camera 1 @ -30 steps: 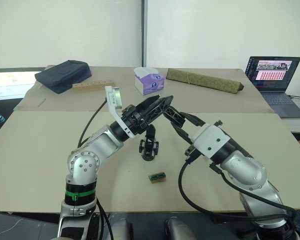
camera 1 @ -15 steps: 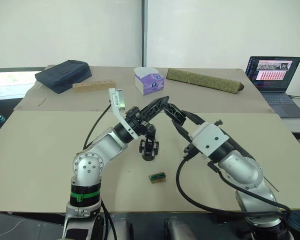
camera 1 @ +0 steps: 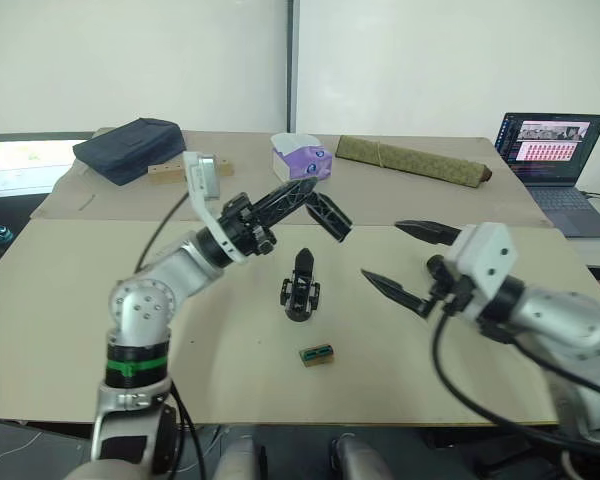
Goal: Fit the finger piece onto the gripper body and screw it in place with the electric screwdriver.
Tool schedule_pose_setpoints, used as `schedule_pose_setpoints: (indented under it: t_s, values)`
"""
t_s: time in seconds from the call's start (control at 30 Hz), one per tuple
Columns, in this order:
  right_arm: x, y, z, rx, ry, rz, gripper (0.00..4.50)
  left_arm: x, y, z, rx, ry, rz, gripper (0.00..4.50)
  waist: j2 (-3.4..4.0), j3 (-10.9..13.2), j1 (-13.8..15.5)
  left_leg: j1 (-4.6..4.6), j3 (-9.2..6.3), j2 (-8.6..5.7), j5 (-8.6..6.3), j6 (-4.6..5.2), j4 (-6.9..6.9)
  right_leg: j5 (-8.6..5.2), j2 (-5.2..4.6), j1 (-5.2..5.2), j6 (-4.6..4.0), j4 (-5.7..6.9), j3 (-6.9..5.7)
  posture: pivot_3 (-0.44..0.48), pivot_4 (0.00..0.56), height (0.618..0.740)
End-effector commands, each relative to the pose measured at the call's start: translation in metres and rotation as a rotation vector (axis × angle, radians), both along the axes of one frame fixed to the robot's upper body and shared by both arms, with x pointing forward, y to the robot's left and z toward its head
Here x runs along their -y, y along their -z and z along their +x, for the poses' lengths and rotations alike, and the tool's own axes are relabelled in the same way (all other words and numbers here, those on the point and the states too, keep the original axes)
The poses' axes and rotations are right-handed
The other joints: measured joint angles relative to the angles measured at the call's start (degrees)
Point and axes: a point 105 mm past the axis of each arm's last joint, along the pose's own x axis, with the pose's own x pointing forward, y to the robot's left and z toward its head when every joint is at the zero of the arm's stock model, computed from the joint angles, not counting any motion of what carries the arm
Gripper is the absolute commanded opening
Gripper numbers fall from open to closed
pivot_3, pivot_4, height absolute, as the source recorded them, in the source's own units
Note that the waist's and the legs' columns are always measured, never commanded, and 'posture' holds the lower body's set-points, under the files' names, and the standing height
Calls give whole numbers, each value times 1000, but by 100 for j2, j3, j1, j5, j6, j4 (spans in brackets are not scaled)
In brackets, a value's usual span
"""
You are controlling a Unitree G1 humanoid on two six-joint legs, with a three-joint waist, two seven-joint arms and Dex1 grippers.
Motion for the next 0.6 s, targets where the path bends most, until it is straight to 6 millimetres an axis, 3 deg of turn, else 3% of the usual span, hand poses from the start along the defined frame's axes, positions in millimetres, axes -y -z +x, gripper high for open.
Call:
schedule_pose_setpoints:
  t_s: [0.03, 0.1, 0.2, 0.37, 0.6]
  values:
    - [11, -13, -10, -150, -85, 11, 4455, 12, 4, -15, 95, 173, 143, 0, -7, 5, -3, 0, -1, 0, 0, 0, -1, 0, 0, 1, 0, -4, 0, 0, 150, 740]
    - [11, -15, -14, -268, -123, 29, 4455, 15, 11, -22, 102, 272, 221, 0, -8, 7, -17, 0, -1, 1, 0, 0, -2, 0, 1, 1, -2, -4, 0, 0, 150, 740]
    - [3, -1, -16, -474, -140, 31, 4455, 20, 18, -29, 104, 392, 304, 0, -15, 15, -31, 0, -2, 5, 0, 0, -4, -2, 3, -4, -5, 1, 0, 0, 150, 740]
    - [-27, 3, -15, -605, -213, 140, 4455, 31, 24, -34, 126, 466, 348, 0, -14, 23, -35, -7, -5, 6, 0, 0, -5, -2, 4, -10, -5, 3, 2, 0, 150, 740]
    - [-56, 10, -22, -727, -280, 186, 4455, 31, 29, -31, 103, 467, 369, 0, -17, 35, -8, -25, -14, 6, 0, 2, -4, -1, 3, -18, 0, -3, -3, 0, 150, 740]
